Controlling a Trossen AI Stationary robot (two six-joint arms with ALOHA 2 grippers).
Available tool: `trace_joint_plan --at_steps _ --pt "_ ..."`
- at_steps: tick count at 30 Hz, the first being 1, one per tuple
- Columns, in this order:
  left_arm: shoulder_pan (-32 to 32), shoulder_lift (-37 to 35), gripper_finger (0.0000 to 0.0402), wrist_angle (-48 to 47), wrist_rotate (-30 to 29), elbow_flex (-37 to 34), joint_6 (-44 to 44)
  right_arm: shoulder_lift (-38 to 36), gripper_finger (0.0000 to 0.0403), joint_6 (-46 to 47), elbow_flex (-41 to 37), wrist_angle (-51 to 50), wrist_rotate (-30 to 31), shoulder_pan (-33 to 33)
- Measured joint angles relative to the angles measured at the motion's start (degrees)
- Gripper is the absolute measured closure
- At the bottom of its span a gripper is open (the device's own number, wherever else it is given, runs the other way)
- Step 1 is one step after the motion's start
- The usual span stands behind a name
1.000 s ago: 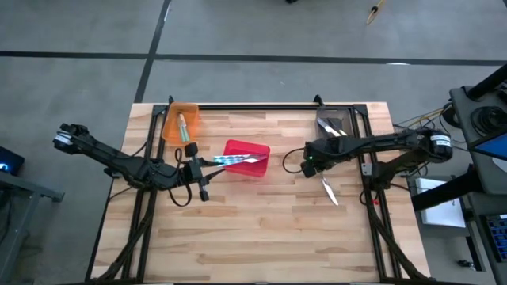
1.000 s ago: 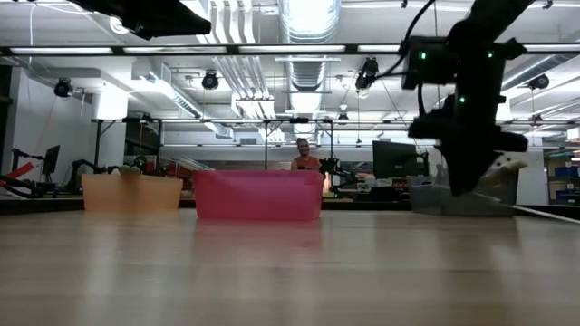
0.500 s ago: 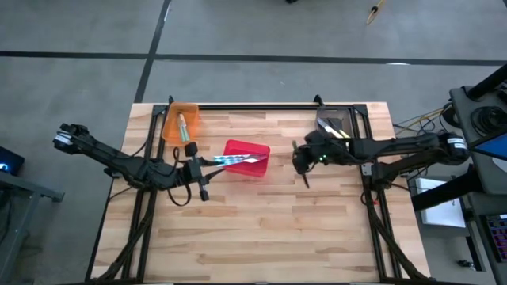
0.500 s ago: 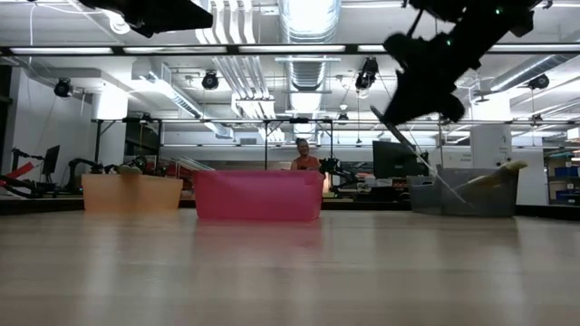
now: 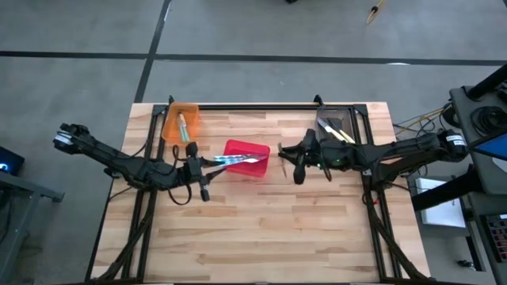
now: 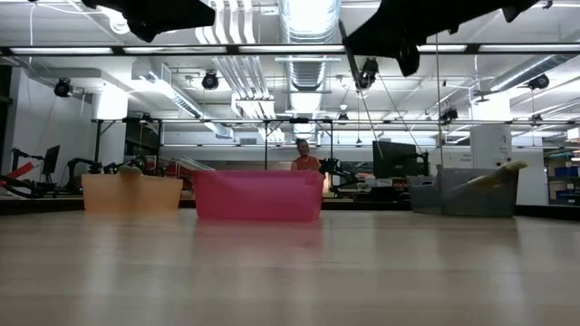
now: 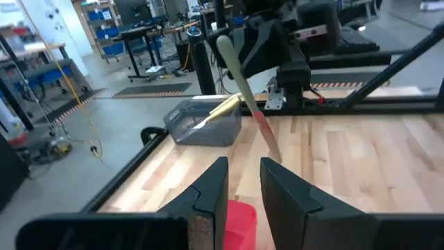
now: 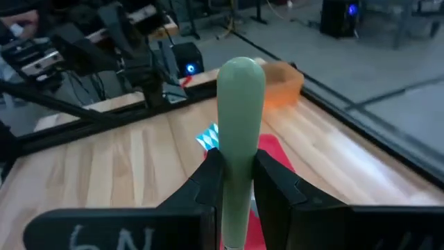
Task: Sort silverware by color (type)
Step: Put the green table knife into the orange bin
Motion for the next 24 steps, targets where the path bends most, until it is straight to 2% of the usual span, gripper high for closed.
trace_joint_plan --at_steps 12,17,24 --pt "-0.11 4.04 0.0335 0.76 1.88 0.11 -12.60 2.00 0.0358 -8.36 3.57 1.25 -0.36 3.06" --pt "-0.54 6.01 0.0335 0.83 3.41 0.11 -18.63 3.70 0.0358 -12.30 8.00 0.21 -0.36 4.24" --pt "-0.72 6.58 0.0335 1.82 3.71 0.15 -26.21 9.97 0.0358 -18.67 17.68 -8.14 -0.33 5.32"
